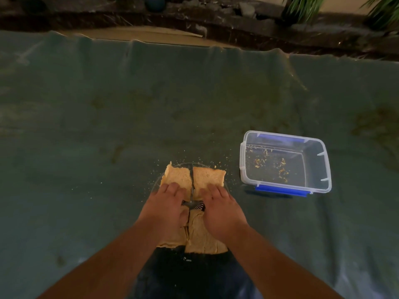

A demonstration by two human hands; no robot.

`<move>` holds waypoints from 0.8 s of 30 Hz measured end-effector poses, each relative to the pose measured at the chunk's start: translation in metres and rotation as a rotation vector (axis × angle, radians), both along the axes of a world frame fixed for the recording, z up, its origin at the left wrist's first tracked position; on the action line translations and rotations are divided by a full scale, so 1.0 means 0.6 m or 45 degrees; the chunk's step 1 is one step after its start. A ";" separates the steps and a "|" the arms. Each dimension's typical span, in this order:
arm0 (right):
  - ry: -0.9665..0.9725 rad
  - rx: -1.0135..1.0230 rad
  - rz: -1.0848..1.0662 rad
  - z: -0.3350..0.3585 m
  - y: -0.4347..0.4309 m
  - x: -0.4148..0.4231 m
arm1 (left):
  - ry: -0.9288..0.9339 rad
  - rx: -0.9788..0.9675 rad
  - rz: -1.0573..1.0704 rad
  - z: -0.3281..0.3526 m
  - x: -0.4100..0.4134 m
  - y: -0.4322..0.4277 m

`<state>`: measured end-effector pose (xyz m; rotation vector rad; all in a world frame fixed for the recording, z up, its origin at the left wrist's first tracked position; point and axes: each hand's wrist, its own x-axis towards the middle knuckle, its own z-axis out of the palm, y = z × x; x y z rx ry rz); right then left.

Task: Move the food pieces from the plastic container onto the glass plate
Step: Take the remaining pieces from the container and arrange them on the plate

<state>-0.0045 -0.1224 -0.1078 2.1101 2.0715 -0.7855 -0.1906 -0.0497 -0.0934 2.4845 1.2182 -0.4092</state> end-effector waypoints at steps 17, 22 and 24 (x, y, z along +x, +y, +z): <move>-0.118 0.058 0.408 0.014 -0.078 -0.006 | -0.019 0.164 -0.349 -0.017 -0.071 -0.059; -0.167 0.094 0.323 0.015 -0.049 -0.002 | 0.079 0.138 -0.299 -0.009 -0.053 -0.052; -0.166 0.094 0.305 0.013 -0.045 -0.004 | 0.077 0.149 -0.278 -0.012 -0.050 -0.052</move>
